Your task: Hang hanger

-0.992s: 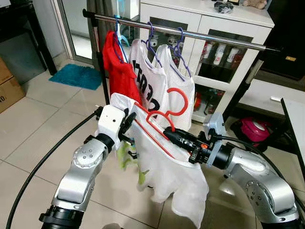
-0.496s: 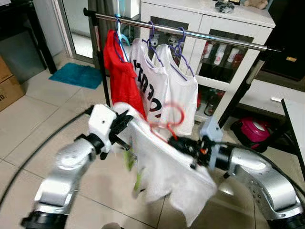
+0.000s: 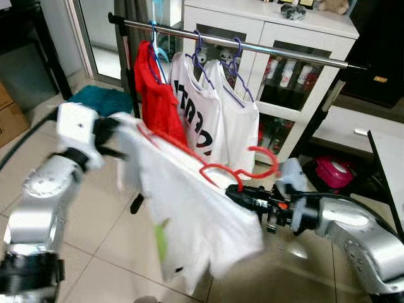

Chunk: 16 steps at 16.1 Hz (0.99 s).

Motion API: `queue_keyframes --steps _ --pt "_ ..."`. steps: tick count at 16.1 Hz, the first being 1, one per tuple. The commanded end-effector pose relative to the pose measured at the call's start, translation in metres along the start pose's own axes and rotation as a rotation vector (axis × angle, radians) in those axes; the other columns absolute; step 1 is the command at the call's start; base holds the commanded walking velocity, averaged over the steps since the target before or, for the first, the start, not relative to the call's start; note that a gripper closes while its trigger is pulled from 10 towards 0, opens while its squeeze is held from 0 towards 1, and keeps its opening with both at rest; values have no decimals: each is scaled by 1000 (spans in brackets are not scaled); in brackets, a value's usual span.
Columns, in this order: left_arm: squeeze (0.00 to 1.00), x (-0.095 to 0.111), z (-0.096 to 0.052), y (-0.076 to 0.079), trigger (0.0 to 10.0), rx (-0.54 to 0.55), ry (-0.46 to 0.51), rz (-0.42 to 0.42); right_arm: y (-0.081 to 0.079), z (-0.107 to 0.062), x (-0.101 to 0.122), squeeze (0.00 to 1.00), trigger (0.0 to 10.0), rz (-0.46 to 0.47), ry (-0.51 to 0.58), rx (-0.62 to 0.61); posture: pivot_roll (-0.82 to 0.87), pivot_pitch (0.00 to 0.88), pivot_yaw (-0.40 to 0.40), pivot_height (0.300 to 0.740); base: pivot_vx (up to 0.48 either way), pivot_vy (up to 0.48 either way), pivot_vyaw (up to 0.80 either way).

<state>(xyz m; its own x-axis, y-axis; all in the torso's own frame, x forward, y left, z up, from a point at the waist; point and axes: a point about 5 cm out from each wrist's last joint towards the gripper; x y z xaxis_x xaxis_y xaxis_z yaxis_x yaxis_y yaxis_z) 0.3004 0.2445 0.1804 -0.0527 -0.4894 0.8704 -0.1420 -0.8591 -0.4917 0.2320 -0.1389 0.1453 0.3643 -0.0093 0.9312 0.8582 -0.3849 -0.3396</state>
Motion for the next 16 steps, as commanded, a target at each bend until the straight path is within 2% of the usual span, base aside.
queue_keyframes --steps 1,3,4,5,6,7,8,9,10,11,12,14,15,16 --pt "0 -5 -5 -41 0 244 -54 65 5 -13 -1 0 0 27 -3 -27 -3 0 -66 740 0 0 0" --pt "0 -14 -1 -35 0 253 -81 45 -3 -9 2 0 0 64 48 26 -4 0 -61 740 0 0 0" --pt "0 -12 3 -20 0 186 -60 15 -1 -3 6 0 0 73 100 -9 -5 0 -59 740 0 0 0" --pt "0 -7 6 0 0 83 -18 -21 4 5 11 0 0 83 172 -84 -3 0 -59 740 0 0 0" --pt "0 5 5 37 0 -129 67 -43 11 13 17 0 0 97 249 -186 -4 0 -60 740 0 0 0" --pt "0 15 0 67 0 -291 137 -65 17 20 23 0 0 118 326 -256 -4 0 -60 740 0 0 0" --pt "0 23 -6 87 0 -390 180 -106 25 24 32 0 0 161 439 -365 -5 0 -59 740 0 0 0" --pt "0 24 -10 94 0 -431 191 -119 30 24 35 0 0 177 484 -433 -6 0 -61 740 0 0 0" --pt "0 24 -17 102 0 -475 196 -123 41 19 38 0 0 194 563 -592 -1 0 -65 740 0 0 0" --pt "0 24 -19 103 0 -480 194 -122 43 18 38 0 0 198 581 -635 -1 0 -65 740 0 0 0" --pt "0 22 -32 100 0 -453 172 -152 46 6 29 0 0 226 645 -764 18 0 -79 740 0 0 0" --pt "0 17 -40 101 0 -457 135 -149 43 3 27 0 0 268 696 -759 23 0 -83 740 0 0 0" --pt "0 8 -45 99 0 -428 79 -134 35 7 34 0 0 455 835 -634 19 0 -81 740 0 0 0" --pt "0 7 -43 92 0 -359 71 -164 29 9 42 0 0 538 914 -527 11 0 -77 740 0 0 0"
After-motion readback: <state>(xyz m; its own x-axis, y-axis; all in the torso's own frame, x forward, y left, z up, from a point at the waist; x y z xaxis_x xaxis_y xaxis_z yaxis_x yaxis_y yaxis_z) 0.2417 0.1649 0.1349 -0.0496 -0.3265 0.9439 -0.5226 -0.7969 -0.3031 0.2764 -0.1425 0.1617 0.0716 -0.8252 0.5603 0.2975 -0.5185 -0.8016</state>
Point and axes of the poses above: a point about 5 cm out from each wrist's last joint towards the gripper, its own z axis pointing out of the wrist towards the gripper, its own x axis along the axis of the wrist's last joint, y = z × x, and after that the axes turned 14 degrees about z, right-handed
